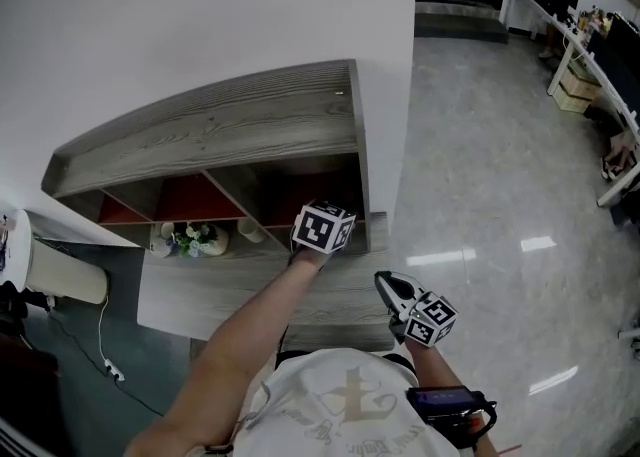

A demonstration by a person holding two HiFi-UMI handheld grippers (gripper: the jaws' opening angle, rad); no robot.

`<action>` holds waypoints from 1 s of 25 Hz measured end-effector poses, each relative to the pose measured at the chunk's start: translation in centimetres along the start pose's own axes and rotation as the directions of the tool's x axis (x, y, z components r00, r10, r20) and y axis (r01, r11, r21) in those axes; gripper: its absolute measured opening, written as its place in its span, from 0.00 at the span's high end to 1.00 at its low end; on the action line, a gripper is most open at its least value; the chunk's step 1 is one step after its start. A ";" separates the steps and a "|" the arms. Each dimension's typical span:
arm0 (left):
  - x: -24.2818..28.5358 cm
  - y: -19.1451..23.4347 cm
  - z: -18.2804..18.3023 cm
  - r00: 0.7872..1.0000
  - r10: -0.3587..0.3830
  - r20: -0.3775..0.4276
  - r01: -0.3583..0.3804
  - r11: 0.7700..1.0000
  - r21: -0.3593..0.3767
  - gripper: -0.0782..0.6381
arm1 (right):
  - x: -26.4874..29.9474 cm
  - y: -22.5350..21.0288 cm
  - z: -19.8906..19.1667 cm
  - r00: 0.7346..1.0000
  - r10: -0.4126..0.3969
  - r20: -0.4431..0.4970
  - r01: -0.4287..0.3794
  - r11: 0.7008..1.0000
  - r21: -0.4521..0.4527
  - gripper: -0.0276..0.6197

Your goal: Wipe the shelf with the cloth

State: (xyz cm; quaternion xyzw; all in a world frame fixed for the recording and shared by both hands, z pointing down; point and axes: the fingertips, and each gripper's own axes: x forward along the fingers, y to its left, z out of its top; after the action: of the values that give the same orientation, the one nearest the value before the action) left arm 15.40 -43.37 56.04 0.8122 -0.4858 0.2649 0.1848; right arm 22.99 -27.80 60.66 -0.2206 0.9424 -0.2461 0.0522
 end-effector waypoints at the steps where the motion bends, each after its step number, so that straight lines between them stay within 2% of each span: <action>1: 0.0 0.1 0.0 1.000 0.013 -0.015 -0.013 1.000 0.005 0.76 | 0.1 -0.1 0.0 1.000 0.005 -0.004 -0.005 1.000 -0.001 0.95; 5: -0.4 1.0 -0.2 0.996 0.081 -0.032 -0.081 0.997 0.015 0.76 | 0.8 0.1 -0.2 0.999 0.038 -0.022 -0.038 0.999 -0.002 0.95; 12: -2.0 4.5 -1.8 0.985 0.171 -0.032 -0.172 0.985 -0.033 0.76 | 2.7 1.1 -0.8 0.993 0.104 -0.058 -0.105 0.994 -0.004 0.95; 25: -5.3 10.5 -4.3 0.946 0.310 -0.096 -0.319 0.941 -0.110 0.76 | 4.5 2.1 -1.4 0.984 0.158 -0.085 -0.158 0.987 0.008 0.95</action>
State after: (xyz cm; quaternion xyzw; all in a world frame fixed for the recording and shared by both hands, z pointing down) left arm 2.93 -42.12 56.63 0.7003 -0.6173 0.2912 0.2089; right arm 17.82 -27.54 60.92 -0.1342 0.9582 -0.2508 0.0313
